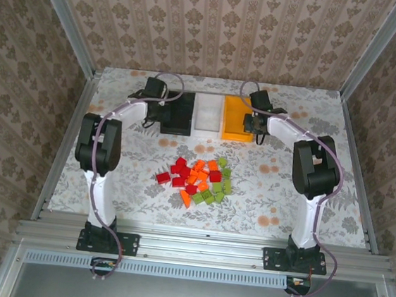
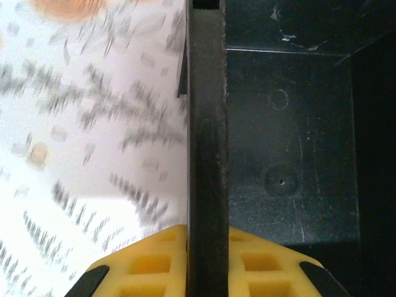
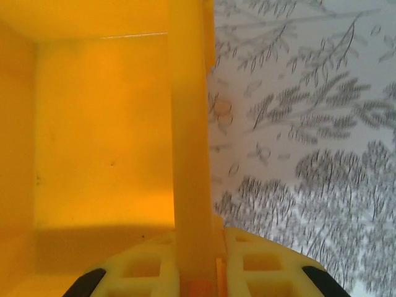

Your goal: Sort the legos into containers by color

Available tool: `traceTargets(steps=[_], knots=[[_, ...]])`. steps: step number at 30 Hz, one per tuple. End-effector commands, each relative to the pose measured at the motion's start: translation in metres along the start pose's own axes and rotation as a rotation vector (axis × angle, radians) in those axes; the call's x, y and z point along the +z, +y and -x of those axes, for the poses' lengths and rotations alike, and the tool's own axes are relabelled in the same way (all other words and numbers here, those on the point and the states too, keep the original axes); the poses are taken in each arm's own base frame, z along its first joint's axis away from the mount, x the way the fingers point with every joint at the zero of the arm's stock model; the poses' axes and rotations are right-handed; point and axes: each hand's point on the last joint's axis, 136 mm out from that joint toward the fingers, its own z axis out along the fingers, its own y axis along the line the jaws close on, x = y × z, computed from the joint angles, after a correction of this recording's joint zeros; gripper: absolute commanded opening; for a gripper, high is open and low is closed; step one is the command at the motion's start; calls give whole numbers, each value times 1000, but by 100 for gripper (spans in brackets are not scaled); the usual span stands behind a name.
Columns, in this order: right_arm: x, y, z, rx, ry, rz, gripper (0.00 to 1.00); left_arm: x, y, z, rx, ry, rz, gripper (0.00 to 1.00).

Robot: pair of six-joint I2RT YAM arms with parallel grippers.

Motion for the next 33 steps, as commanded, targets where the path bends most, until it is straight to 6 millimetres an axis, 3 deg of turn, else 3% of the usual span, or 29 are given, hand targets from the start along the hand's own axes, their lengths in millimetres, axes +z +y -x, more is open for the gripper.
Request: traceTargets(steps=[1,9,14,19,20,21,23,26,28,30,33], knots=[[-21,-11,-17,33,-3,-58,7,-24,8,-25,-68,5,45,2],[-50,-6,-43,1,-11,-67,8,-33,0,-59,-65,49,18,5],[-58,-1,-35,-21,-20,-74,26,-40,4,-56,-53,41,61,28],[-59,0,-31,-35,-25,-76,29,-53,3,-43,-40,3,64,43],[-58,0,-31,-43,-14,-78,32,-55,2,-42,-41,6,68,51],[-60,0,-30,-49,-10,-80,36,-58,0,-41,-38,12,59,53],[-74,-2,-25,-51,-43,-88,45,-69,-5,-39,-39,-4,39,55],[-104,-3,-26,-56,-96,-64,50,-103,-9,-32,-60,-88,6,69],[-122,0,-37,-66,-111,-47,51,-132,-9,-30,-74,-152,-12,76],[-131,13,-62,-105,-96,-1,51,-158,-9,-38,-86,-209,-44,85],[-130,39,-115,-190,-21,93,47,-175,-11,-73,-155,-242,-126,97]])
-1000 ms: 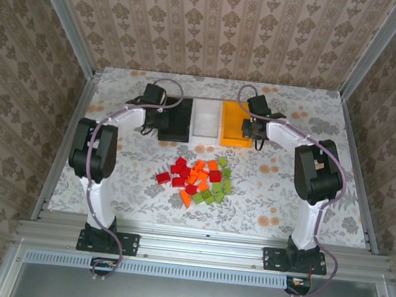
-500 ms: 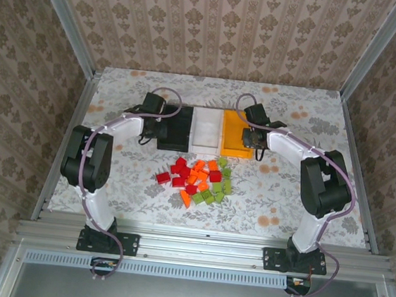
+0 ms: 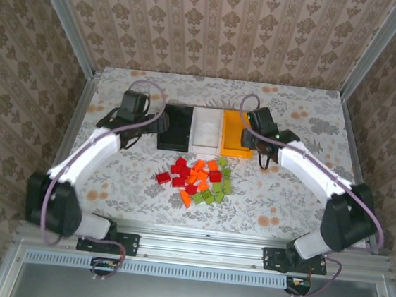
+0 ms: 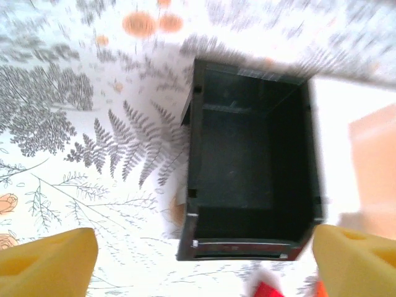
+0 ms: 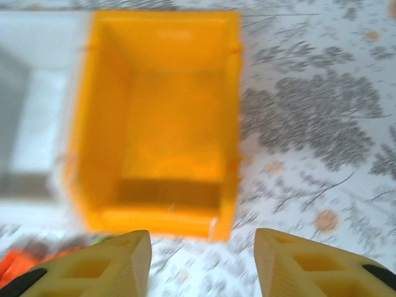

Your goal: Sort the legos into containers by color

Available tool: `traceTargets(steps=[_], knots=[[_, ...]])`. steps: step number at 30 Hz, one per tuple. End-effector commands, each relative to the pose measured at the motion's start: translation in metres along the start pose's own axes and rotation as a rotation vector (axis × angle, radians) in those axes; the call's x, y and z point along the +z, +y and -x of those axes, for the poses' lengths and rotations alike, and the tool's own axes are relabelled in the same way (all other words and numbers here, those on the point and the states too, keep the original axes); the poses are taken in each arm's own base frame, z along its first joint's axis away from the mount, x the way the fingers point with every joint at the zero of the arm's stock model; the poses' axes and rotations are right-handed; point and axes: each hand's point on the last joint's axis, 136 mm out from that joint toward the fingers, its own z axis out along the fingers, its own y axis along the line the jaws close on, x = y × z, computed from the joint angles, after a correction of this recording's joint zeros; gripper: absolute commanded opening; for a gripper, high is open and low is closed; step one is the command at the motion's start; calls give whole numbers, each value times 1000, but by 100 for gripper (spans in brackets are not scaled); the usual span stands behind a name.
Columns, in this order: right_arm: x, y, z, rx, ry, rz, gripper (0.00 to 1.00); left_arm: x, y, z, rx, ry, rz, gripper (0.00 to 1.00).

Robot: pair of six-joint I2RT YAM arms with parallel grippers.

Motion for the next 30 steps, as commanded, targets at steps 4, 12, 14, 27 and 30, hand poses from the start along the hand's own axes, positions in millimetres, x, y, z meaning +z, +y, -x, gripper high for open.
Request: traceTargets(steps=[4,12,14,27,30], knots=[[5,62,-134,-152,277,247,46,-16,-5,-101,-201,63,-208,100],[13,58,-172,-187,319,186,48,-26,-2,-173,-279,110,-256,100],[18,58,-176,-190,335,179,48,-31,2,-172,-279,89,-245,100],[38,59,-167,-202,311,116,30,-40,4,-177,-317,85,-260,100],[36,54,-167,-205,301,99,24,-41,4,-177,-322,77,-263,100]])
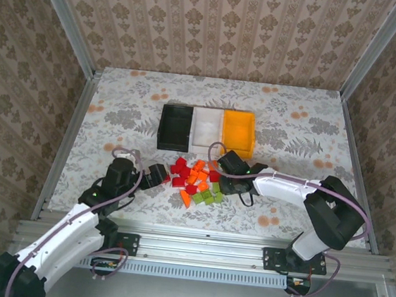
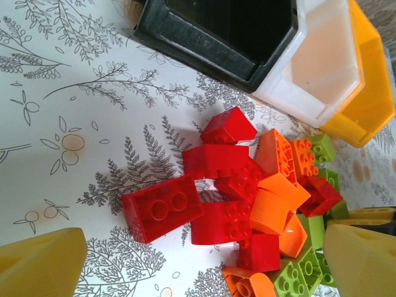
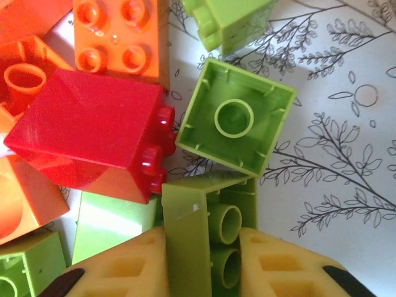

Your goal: Sort the legos into containers by color

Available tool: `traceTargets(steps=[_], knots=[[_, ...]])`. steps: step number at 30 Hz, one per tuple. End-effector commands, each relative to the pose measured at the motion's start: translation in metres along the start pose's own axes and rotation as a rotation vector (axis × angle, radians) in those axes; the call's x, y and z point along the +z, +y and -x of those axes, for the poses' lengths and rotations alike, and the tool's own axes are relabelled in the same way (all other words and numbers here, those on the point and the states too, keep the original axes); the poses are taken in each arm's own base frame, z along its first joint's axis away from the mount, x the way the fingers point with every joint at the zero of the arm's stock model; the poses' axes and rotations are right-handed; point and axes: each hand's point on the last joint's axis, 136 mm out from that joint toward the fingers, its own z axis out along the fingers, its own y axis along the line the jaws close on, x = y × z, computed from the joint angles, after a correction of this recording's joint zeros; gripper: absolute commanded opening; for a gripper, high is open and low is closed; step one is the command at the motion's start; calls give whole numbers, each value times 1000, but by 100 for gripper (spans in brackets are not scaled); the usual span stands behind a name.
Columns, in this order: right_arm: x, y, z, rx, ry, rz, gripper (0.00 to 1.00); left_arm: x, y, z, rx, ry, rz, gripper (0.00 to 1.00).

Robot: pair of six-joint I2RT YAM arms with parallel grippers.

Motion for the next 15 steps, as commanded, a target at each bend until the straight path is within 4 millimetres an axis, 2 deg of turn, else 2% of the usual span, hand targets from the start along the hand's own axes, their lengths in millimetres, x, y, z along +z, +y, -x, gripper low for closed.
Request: traceTargets(steps=[1,10,15], knots=[[-1,-13,-2,2,-5,-62,22,-1,5,-6,-20,9,10,100],[-43,-17,26,23,-119,-43,20,5,4,-8,-24,21,4,100],[-60,-35,79,84,-205,-49,21,9,1,-10,-29,28,-8,100]])
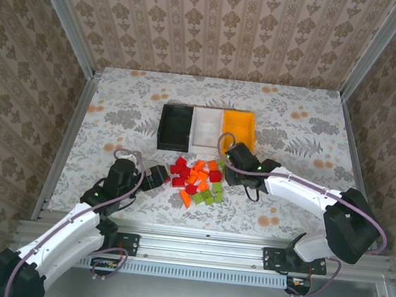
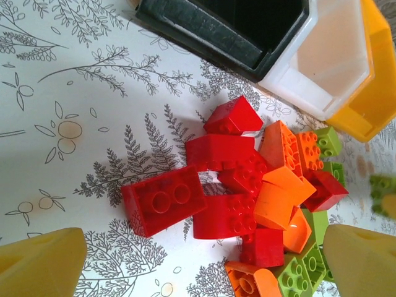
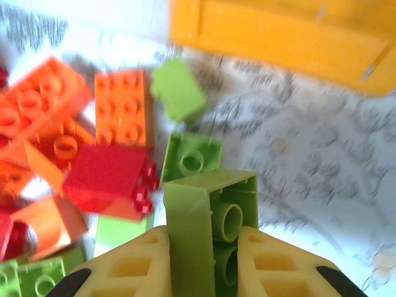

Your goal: Sort the legos into containers by color

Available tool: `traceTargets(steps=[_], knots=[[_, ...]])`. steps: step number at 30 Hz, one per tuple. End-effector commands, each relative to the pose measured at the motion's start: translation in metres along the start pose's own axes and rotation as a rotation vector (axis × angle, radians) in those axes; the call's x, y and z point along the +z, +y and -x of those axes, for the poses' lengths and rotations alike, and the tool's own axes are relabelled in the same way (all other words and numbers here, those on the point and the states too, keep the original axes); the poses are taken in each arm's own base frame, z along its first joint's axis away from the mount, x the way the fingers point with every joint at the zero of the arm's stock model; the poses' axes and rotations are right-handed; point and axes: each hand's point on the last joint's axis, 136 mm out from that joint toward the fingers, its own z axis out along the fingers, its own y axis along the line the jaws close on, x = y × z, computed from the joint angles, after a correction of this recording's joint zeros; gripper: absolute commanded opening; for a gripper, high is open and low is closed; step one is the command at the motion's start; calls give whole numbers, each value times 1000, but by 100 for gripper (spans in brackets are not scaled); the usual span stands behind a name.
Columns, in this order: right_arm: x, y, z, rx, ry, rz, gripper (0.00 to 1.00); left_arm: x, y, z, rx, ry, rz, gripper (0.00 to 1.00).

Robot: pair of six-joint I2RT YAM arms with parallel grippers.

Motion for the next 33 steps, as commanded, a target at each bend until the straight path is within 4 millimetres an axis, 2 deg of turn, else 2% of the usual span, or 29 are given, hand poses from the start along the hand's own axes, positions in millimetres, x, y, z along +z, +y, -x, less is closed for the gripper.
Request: traceTargets(steps=[1,5,8,11,14,16,19,24,26,28,33], knots=[[-7,-15,51,45,-76,-14,21,3,-4,-2,-15,3,-22,100],[23,-27,96,88,-56,-22,21,9,-1,-6,-33,23,-5,100],[45,-29,119,86,-34,-31,21,10,2,-9,-51,25,-3,100],[64,-32,129,81,-10,-60,22,9,2,-11,-54,27,-5,100],[74,-41,137,101,-7,-99,32,6,1,-10,-54,24,-7,100],[73,-44,142,106,-14,-111,40,3,-1,-9,-48,21,-10,100],[59,-42,151,115,-59,-97,49,0,-3,-7,-38,23,-8,100],[18,-37,161,129,-148,-71,51,0,-5,-7,-33,30,-7,100],[4,-25,154,108,-162,-49,48,1,-5,-8,-33,39,-8,100],[-4,-5,133,46,-151,-30,46,2,-4,-10,-38,47,-5,100],[-14,63,45,-113,-58,67,38,5,13,-23,-56,74,41,100]])
